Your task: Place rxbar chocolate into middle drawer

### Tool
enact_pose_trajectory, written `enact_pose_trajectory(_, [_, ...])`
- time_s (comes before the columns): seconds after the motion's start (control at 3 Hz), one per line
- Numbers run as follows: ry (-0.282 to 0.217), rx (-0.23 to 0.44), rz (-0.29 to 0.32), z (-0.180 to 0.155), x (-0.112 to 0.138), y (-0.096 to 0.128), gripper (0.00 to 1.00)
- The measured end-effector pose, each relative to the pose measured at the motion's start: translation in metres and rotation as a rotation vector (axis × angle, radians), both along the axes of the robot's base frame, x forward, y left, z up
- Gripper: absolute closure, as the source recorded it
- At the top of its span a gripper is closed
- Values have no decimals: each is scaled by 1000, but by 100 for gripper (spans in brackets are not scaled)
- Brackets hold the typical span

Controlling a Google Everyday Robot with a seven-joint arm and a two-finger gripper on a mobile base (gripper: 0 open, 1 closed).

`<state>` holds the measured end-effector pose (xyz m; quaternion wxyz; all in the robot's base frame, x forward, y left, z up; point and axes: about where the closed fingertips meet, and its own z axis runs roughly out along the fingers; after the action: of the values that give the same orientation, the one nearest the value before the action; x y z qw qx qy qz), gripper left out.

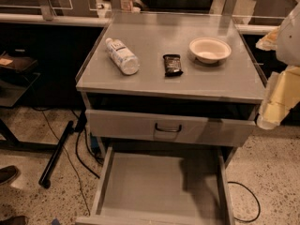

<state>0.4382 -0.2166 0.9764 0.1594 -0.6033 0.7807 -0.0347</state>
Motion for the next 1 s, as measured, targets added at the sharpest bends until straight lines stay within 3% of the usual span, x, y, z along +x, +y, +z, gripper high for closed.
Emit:
enact_pose_trajectory(0.33, [0, 0, 0, 0, 0, 0, 0])
enact_pose_trajectory(0.67, [-24, -10, 28, 7, 20, 10, 0])
enact_pose_trajectory(1.0, [-50, -22, 110, 15, 58, 38, 0])
